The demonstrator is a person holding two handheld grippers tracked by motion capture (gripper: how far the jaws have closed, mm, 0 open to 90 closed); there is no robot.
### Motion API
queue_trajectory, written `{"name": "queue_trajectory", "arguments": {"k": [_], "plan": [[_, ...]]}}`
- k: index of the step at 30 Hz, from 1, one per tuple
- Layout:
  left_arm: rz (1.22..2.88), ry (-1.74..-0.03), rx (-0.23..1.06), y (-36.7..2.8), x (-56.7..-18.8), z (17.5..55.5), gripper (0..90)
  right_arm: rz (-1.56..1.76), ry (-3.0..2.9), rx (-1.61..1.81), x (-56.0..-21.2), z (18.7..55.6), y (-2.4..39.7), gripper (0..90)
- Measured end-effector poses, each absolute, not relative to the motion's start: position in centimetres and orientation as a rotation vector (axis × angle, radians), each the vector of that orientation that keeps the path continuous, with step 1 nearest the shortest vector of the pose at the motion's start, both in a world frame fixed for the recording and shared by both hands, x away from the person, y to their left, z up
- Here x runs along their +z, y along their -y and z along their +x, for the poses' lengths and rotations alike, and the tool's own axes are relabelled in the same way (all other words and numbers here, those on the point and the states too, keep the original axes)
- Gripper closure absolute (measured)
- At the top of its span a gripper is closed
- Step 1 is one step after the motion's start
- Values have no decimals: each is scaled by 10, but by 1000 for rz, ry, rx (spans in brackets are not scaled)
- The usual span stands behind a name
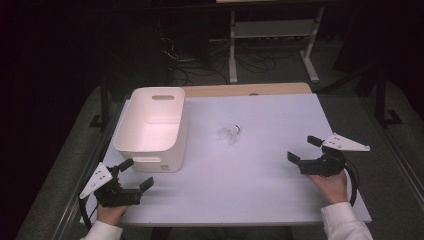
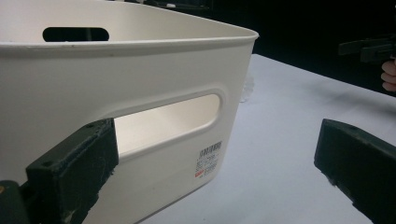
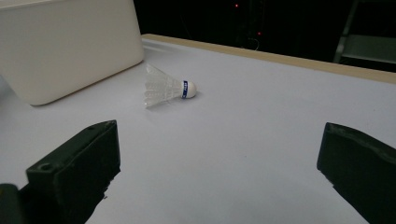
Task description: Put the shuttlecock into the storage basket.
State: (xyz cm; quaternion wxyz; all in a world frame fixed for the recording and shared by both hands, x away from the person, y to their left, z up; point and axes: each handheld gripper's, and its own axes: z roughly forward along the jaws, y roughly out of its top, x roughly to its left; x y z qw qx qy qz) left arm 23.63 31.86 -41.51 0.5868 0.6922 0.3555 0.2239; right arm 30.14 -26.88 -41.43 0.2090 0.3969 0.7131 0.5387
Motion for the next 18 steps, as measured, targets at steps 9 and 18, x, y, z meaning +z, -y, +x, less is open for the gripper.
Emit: {"name": "queue_trajectory", "arguments": {"k": [9,18], "plan": [[1614,-823,520,-319,-415,236,0,1100,-2020,1486,-415,301,268,0],[1612,-828,521,-318,-416,236,0,1097,-2059,1456,-411,303,264,0]]}}
